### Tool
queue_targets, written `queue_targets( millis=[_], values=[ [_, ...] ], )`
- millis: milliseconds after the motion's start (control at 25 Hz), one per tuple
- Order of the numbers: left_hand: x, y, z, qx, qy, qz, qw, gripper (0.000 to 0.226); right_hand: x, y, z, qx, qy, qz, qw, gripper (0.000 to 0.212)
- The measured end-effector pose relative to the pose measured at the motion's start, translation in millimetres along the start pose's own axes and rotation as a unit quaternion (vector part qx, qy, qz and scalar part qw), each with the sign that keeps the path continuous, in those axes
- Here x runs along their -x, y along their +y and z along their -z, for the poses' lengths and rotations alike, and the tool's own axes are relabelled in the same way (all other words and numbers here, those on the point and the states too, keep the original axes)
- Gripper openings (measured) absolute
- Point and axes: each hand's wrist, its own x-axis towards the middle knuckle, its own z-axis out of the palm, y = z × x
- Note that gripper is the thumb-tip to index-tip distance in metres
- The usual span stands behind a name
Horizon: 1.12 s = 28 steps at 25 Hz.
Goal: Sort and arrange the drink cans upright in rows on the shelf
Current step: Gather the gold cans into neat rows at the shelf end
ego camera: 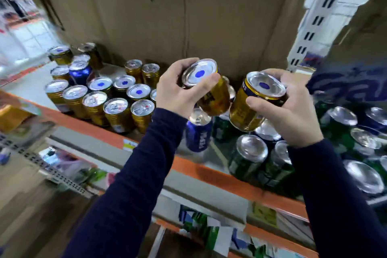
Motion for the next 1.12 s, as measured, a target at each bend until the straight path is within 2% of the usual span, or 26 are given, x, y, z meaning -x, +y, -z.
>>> queue_targets(
  millis=[120, 280, 400, 560, 680, 760, 880, 1000, 1120],
  values=[
    [-6, -15, 65, -0.014, 0.009, 0.002, 1.000, 0.052, -6, -23, -62, -0.023, -0.027, 0.007, 0.999, 0.055],
    [-28, -34, 172, -0.064, -0.027, -0.009, 0.998, 0.049, -14, -55, -159, -0.025, -0.026, 0.006, 0.999, 0.059],
    [-56, -45, 233, -0.096, -0.051, -0.007, 0.994, 0.055, -23, -76, -215, -0.016, -0.014, -0.016, 1.000, 0.056],
    [-103, -59, 273, -0.117, -0.070, -0.020, 0.990, 0.059, -37, -90, -252, 0.006, 0.015, -0.037, 0.999, 0.052],
    [-143, -66, 274, -0.121, -0.088, -0.043, 0.988, 0.059, -53, -93, -258, 0.033, 0.044, -0.044, 0.998, 0.051],
    [-171, -74, 266, -0.166, -0.093, -0.068, 0.979, 0.062, -67, -90, -254, 0.059, 0.061, -0.043, 0.995, 0.053],
    [-208, -95, 246, -0.294, -0.116, -0.065, 0.947, 0.067, -87, -80, -248, 0.097, 0.086, -0.048, 0.990, 0.057],
    [-229, -116, 225, -0.444, -0.178, -0.033, 0.877, 0.070, -104, -64, -246, 0.121, 0.105, -0.063, 0.985, 0.056],
    [-239, -134, 222, -0.495, -0.229, 0.009, 0.838, 0.062, -120, -47, -246, 0.135, 0.077, -0.097, 0.983, 0.060]
  ],
)
